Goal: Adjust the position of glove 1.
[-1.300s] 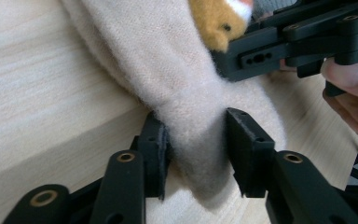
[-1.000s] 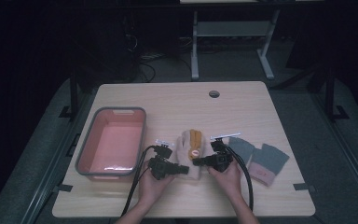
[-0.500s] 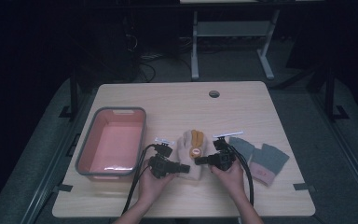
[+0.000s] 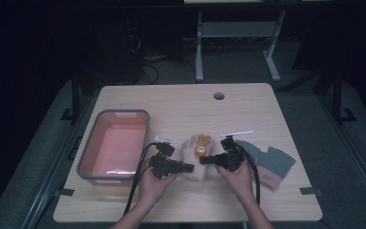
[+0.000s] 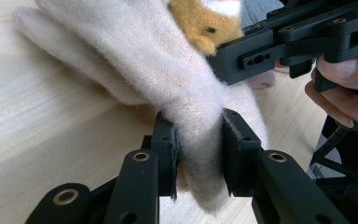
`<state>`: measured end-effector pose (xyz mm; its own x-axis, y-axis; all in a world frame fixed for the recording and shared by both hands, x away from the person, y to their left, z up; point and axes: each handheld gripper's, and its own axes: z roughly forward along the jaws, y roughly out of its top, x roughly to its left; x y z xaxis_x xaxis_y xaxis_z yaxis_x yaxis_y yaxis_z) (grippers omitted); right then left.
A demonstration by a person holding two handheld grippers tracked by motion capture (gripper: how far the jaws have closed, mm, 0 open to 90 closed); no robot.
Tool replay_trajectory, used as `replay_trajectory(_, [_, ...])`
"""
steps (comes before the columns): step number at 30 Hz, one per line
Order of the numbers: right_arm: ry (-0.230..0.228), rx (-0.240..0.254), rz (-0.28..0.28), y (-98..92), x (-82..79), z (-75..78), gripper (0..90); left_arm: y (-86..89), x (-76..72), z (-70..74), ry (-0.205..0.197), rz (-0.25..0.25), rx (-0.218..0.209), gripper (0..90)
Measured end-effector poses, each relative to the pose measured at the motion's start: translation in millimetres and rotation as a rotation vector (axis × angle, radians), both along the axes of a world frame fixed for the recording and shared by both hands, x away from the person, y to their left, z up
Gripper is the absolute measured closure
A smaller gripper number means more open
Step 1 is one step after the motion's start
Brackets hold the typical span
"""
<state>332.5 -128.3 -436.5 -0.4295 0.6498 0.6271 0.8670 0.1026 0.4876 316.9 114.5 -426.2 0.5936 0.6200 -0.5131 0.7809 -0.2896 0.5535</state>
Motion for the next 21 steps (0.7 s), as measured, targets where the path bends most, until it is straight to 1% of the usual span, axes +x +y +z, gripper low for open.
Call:
replay_trajectory(2, [-0.008, 0.000, 0.004, 0.1, -0.5, 3.7, 82.6, 1.7, 0.0, 3.4, -0.010, -0.004, -0.005, 69.5])
replay_trajectory(5, [-0.016, 0.003, 0.008, 1.3, -0.7, 11.3, 82.6, 5.1, -0.4, 9.1, -0.014, -0.003, -0.023, 69.5])
replay_trajectory(7, [-0.025, 0.013, 0.010, 2.4, -0.7, 15.8, 82.6, 7.1, -0.5, 13.4, -0.021, -0.004, -0.023, 69.5])
replay_trajectory(10, [-0.033, 0.013, 0.015, 4.5, -0.4, 22.7, 82.6, 9.0, -0.4, 17.2, -0.030, -0.004, -0.031, 69.5])
replay_trajectory(13, [-0.046, 0.017, 0.021, 6.3, 0.5, 29.2, 82.6, 13.3, 0.1, 24.8, -0.042, -0.006, -0.038, 69.5])
replay_trajectory(14, [-0.049, 0.023, 0.020, 6.7, 0.8, 30.8, 82.7, 13.3, 0.1, 24.8, -0.042, -0.006, -0.038, 69.5])
replay_trajectory(17, [-0.052, 0.021, 0.026, 8.7, 2.3, 36.7, 82.6, 16.7, 0.6, 31.3, -0.057, -0.007, -0.043, 69.4])
replay_trajectory(19, [-0.057, 0.018, 0.029, 10.5, 3.0, 41.0, 82.6, 18.9, 1.3, 34.5, -0.061, -0.005, -0.049, 69.5])
replay_trajectory(21, [-0.063, 0.026, 0.034, 11.6, 4.2, 44.8, 82.6, 20.0, 1.8, 36.4, -0.063, -0.002, -0.054, 69.5])
